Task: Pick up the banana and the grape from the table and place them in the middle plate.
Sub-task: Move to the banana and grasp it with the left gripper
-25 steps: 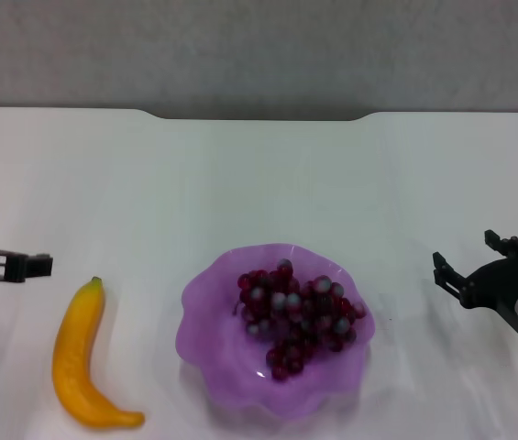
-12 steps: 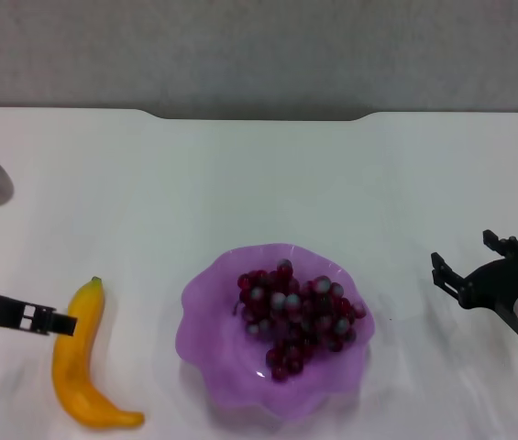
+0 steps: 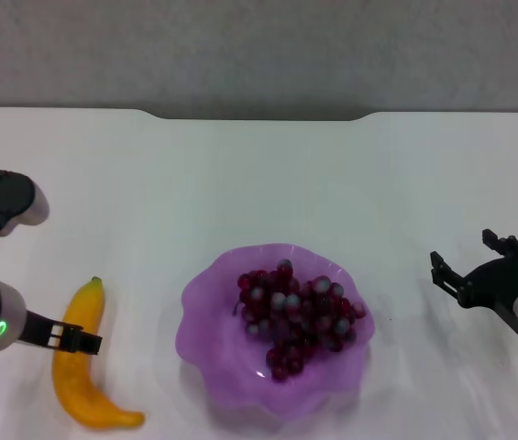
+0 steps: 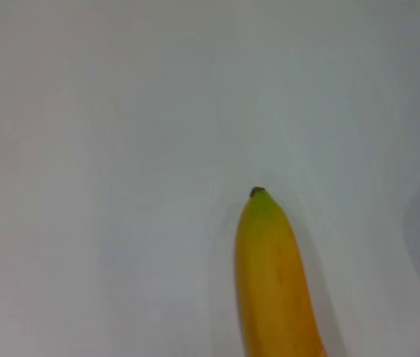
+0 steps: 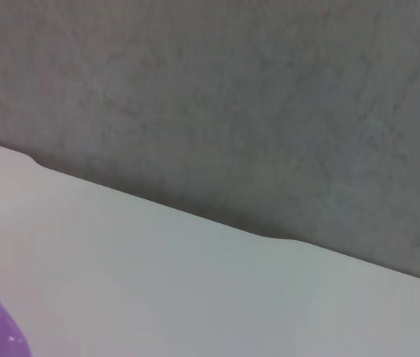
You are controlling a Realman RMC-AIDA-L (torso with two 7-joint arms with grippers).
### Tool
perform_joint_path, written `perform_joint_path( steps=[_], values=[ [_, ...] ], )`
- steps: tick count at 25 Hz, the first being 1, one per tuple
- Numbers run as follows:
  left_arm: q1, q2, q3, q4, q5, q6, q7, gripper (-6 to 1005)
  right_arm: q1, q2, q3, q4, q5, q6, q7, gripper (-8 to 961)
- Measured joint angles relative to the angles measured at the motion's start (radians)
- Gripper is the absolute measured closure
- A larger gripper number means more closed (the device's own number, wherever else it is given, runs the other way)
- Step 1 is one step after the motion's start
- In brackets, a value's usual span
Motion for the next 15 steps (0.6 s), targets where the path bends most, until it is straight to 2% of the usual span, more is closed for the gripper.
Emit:
perform_joint_path(
  steps=[15],
  values=[
    [-0.083, 0.000, 0.028, 0.187, 0.000, 0.101, -0.093, 110, 0.003, 0.000, -0.002, 0.000, -0.002, -0.002, -0.001, 103]
  ],
)
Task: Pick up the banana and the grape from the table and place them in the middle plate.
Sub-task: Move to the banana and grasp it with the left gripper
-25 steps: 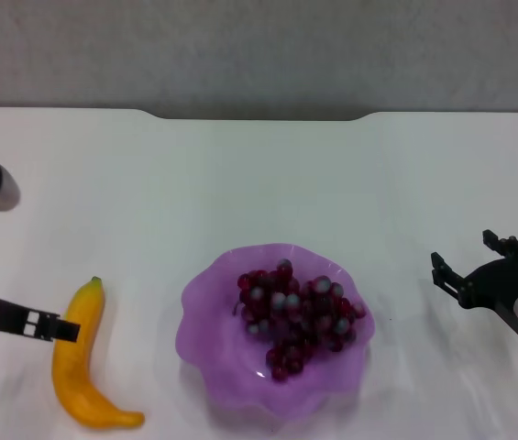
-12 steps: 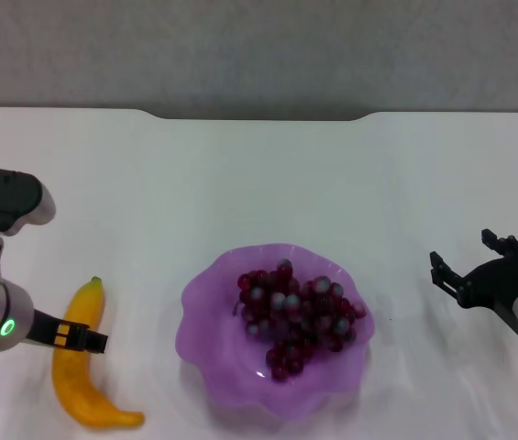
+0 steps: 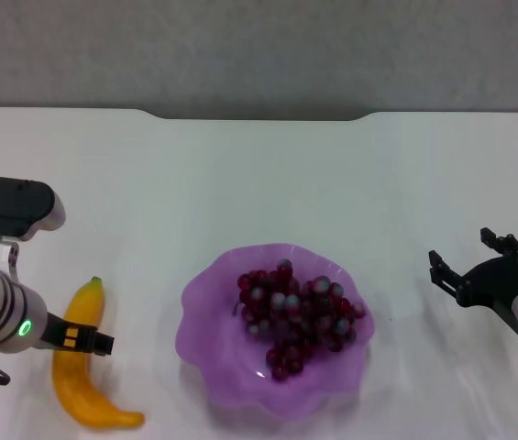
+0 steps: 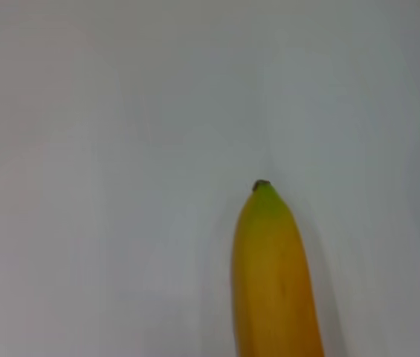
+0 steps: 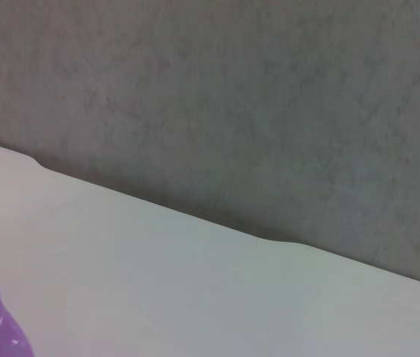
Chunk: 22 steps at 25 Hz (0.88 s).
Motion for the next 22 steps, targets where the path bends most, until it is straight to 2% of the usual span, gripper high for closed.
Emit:
perform_joint_path(
  steps=[11, 22],
  values=[
    [-0.031, -0.001, -0.005, 0.080, 0.000, 0.030, -0.005, 110, 0.000, -0.001, 0.000, 0.000, 0.000, 0.003, 0.000, 103],
    [-0.036, -0.002, 0.000, 0.092, 0.000, 0.040, -0.007, 123, -0.001, -0.002, 0.000, 0.000, 0.000, 0.003, 0.000, 103]
  ],
)
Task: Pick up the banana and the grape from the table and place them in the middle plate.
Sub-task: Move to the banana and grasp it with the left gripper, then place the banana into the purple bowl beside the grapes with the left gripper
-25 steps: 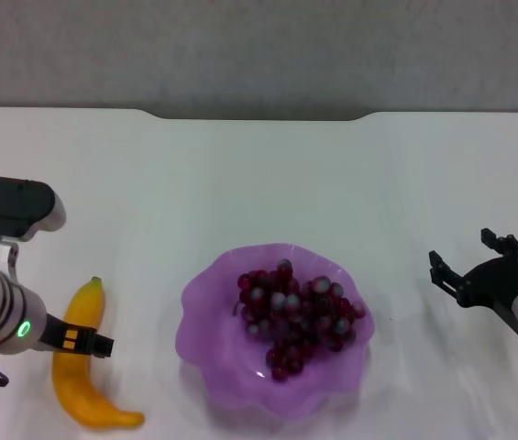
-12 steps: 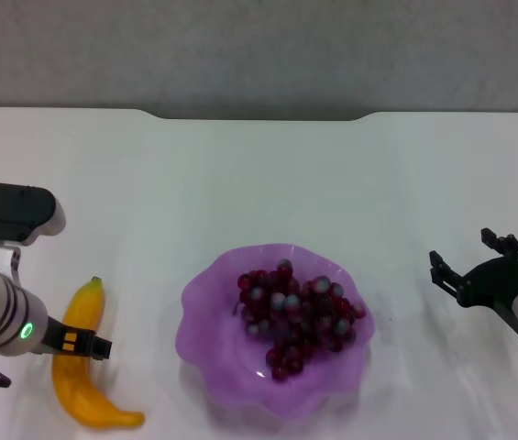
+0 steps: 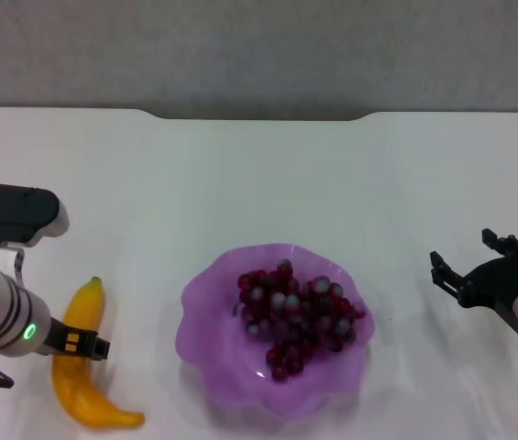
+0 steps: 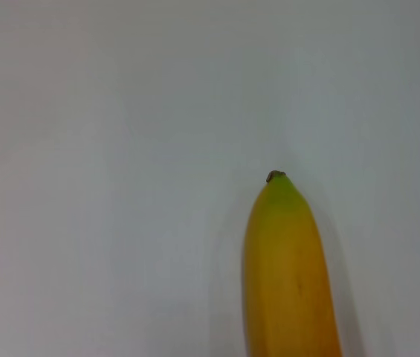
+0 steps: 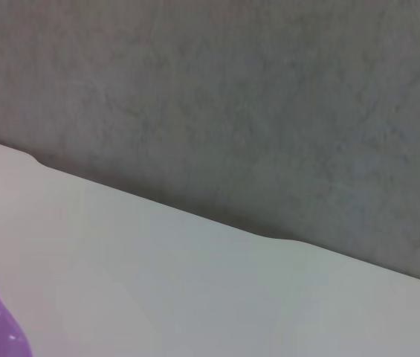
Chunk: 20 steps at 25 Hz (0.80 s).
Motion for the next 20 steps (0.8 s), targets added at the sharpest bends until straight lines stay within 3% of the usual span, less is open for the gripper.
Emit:
perform_joint_path(
  steps=[11, 16, 20],
  values=[
    [-0.004, 0.000, 0.000, 0.009, 0.000, -0.001, -0.003, 323, 0.000, 0.000, 0.001, -0.001, 0.000, -0.001, 0.000, 102],
    [-0.005, 0.000, 0.000, 0.003, 0.000, -0.006, -0.005, 479, -0.001, 0.000, 0.000, -0.001, 0.000, -0.002, 0.000, 102],
    [0.008, 0.004, -0.001, -0.045, 0.000, -0.019, -0.001, 481, -0.004, 0.000, 0.001, -0.005, 0.000, -0.001, 0.000, 102]
  ],
)
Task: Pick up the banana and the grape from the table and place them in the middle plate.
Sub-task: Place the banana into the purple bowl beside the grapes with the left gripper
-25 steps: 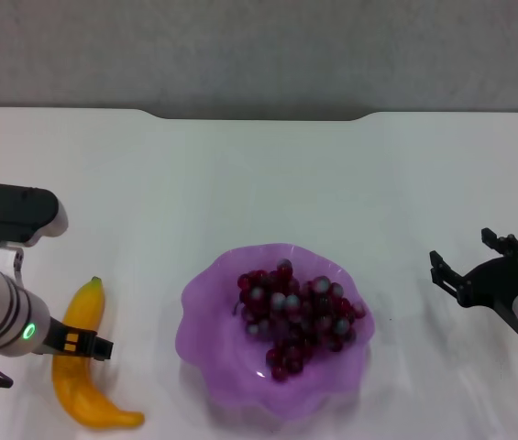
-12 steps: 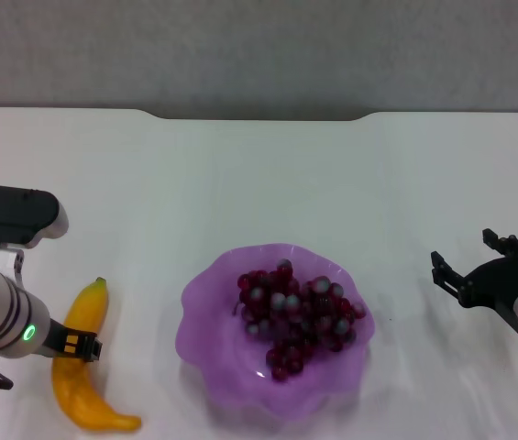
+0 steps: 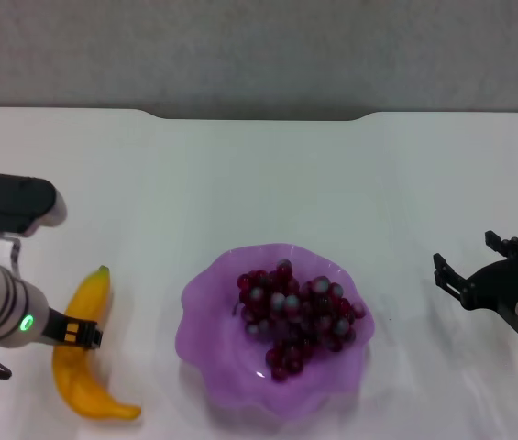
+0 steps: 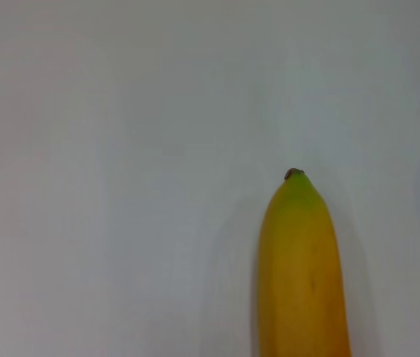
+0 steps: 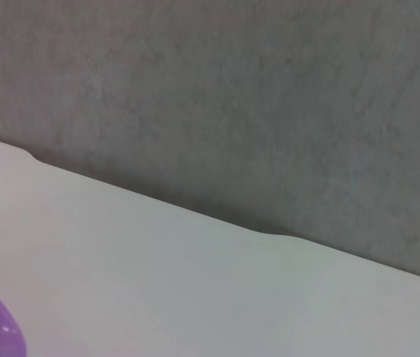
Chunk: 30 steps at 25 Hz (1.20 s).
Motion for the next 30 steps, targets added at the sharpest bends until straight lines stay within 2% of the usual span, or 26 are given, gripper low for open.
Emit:
perform_joint_path(
  steps=[2, 5, 9, 13, 14, 15, 20, 24, 27, 30],
  values=[
    [0.032, 0.003, -0.005, -0.065, 0.000, 0.001, 0.008, 483, -0.001, 0.000, 0.000, -0.002, 0.000, 0.001, 0.000, 102],
    [0.117, 0.003, -0.015, -0.204, 0.000, 0.049, 0.032, 484, 0.000, 0.000, 0.000, -0.003, 0.002, 0.000, 0.000, 102],
    [0.224, 0.000, -0.016, -0.298, 0.000, 0.220, 0.069, 486, -0.003, 0.001, 0.003, -0.004, 0.002, -0.002, 0.000, 103],
    [0.309, -0.002, -0.006, -0.303, -0.001, 0.450, 0.079, 486, -0.005, 0.000, 0.005, -0.004, 0.004, -0.002, 0.000, 103],
    [0.353, -0.003, 0.013, -0.287, -0.001, 0.578, 0.081, 486, -0.005, 0.000, 0.005, -0.005, 0.003, -0.002, 0.000, 103],
    [0.353, -0.003, 0.013, -0.287, -0.001, 0.578, 0.081, 487, -0.005, 0.000, 0.005, -0.005, 0.003, -0.002, 0.000, 103],
    [0.453, -0.005, 0.092, -0.176, -0.001, 0.992, 0.075, 487, -0.004, 0.000, 0.003, -0.007, 0.004, 0.000, 0.000, 102],
    [0.500, -0.002, 0.147, -0.137, -0.001, 1.175, 0.076, 488, -0.007, 0.000, 0.003, -0.008, 0.004, 0.000, 0.000, 103],
    [0.540, 0.000, 0.173, -0.197, -0.002, 1.188, 0.082, 489, -0.009, 0.000, 0.001, -0.009, 0.005, 0.001, 0.000, 103],
    [0.575, 0.000, 0.181, -0.318, -0.001, 1.089, 0.093, 490, -0.009, 0.000, 0.000, -0.009, 0.005, 0.001, 0.000, 102]
  ],
)
